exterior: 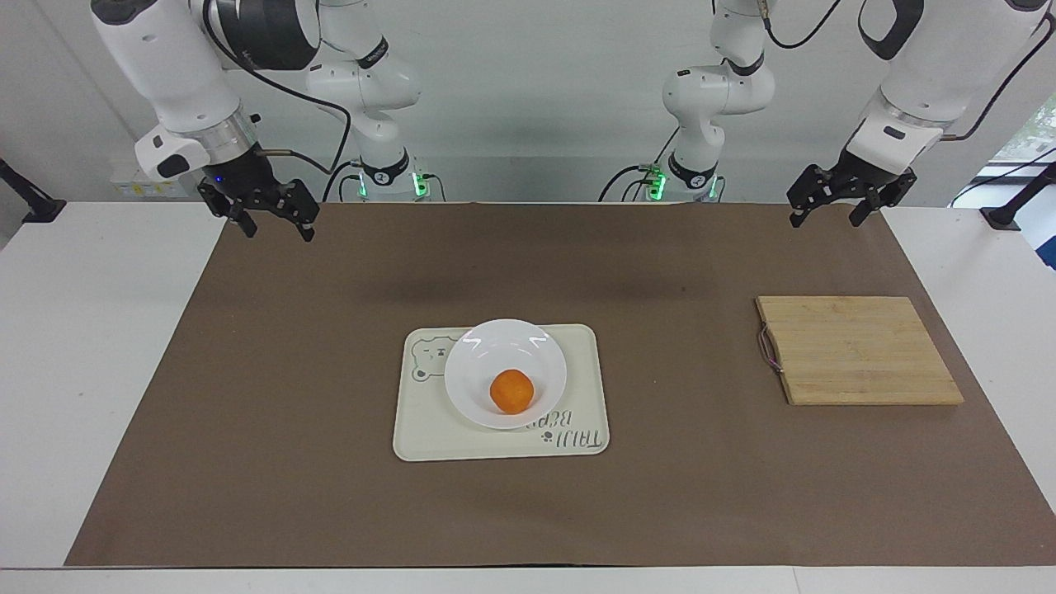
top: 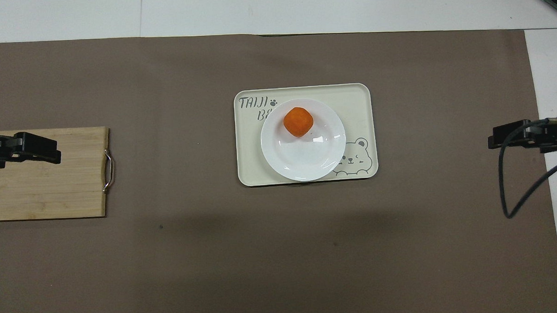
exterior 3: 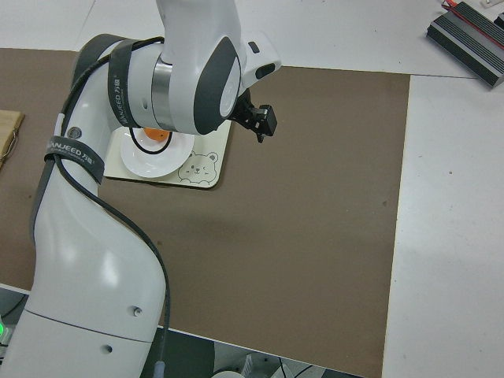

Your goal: Place orange and plate with both arms

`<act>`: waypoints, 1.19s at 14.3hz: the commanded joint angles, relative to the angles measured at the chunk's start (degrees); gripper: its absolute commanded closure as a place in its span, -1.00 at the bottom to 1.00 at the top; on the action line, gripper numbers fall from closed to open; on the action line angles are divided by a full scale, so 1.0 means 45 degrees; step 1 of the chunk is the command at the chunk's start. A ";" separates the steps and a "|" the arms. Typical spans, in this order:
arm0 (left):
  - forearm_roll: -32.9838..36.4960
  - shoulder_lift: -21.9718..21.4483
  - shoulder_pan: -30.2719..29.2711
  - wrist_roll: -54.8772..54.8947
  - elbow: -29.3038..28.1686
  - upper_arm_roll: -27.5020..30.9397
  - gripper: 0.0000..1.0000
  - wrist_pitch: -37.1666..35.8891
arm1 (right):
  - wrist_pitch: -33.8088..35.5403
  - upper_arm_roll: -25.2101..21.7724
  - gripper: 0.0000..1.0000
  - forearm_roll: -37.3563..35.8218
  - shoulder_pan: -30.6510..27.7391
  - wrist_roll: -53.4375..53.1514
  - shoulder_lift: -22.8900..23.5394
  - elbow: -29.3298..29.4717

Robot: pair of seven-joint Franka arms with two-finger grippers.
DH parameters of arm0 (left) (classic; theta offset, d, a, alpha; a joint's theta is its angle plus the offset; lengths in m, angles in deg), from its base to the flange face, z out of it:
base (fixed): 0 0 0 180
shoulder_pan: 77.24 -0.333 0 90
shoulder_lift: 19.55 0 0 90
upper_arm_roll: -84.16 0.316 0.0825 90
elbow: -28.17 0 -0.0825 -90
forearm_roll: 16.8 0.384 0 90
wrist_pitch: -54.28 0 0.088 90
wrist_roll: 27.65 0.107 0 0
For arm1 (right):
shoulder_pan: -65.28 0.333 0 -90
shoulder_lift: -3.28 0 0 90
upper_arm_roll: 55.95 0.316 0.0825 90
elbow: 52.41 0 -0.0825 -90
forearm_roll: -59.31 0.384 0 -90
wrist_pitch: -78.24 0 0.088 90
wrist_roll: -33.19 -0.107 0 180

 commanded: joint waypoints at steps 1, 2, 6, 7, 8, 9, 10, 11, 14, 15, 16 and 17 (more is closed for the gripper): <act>-0.0148 0.0122 -0.0054 -0.0126 0.0348 0.0003 -1.00 -0.0342 | 0.0907 0.0068 -1.00 -0.0896 0.0030 0.0963 0.0341 0.1536; -0.0148 0.0122 -0.0054 -0.0126 0.0348 0.0003 -1.00 -0.0342 | 0.1161 0.0068 -1.00 -0.0840 0.0030 0.1237 0.0478 0.1888; -0.0148 0.0122 -0.0054 -0.0126 0.0348 0.0003 -1.00 -0.0342 | 0.1163 0.0146 -1.00 -0.0664 0.0147 0.1298 0.0206 0.1404; -0.0148 0.0122 -0.0054 -0.0126 0.0348 0.0003 -1.00 -0.0342 | 0.1240 0.0165 -1.00 -0.0644 0.0147 0.1279 0.0129 0.1307; -0.0148 0.0122 -0.0035 -0.0126 0.0348 0.0003 -1.00 -0.0342 | 0.1241 0.0165 -1.00 -0.0586 0.0263 0.1201 -0.0046 0.1054; -0.0148 0.0122 -0.0054 -0.0126 0.0348 0.0003 -1.00 -0.0342 | 0.1145 0.0165 -1.00 -0.0528 0.0264 0.1143 -0.0222 0.0800; -0.0148 0.0122 -0.0035 -0.0126 0.0348 0.0003 -1.00 -0.0342 | 0.1144 0.0165 -1.00 -0.0508 0.0245 0.1123 -0.0224 0.0740; -0.0148 0.0122 -0.0054 -0.0126 0.0348 0.0003 -1.00 -0.0342 | 0.1124 0.0146 -1.00 -0.0508 0.0206 0.1123 -0.0243 0.0643; -0.0148 0.0122 -0.0054 -0.0126 0.0348 0.0003 -1.00 -0.0342 | 0.1047 0.0146 -1.00 -0.0195 0.0225 0.0928 -0.0652 -0.0118; -0.0148 0.0122 -0.0054 -0.0126 0.0348 0.0003 -1.00 -0.0342 | 0.0930 0.0146 -1.00 -0.0195 0.0245 0.0831 -0.0653 -0.0120; -0.0148 0.0122 -0.0054 -0.0126 0.0348 0.0003 -1.00 -0.0342 | 0.0929 0.0146 -1.00 -0.0195 0.0245 0.0888 -0.0595 -0.0062; -0.0148 0.0122 -0.0035 -0.0126 0.0348 0.0003 -1.00 -0.0342 | 0.1103 0.0146 -1.00 -0.0195 0.0245 0.0966 -0.0556 0.0016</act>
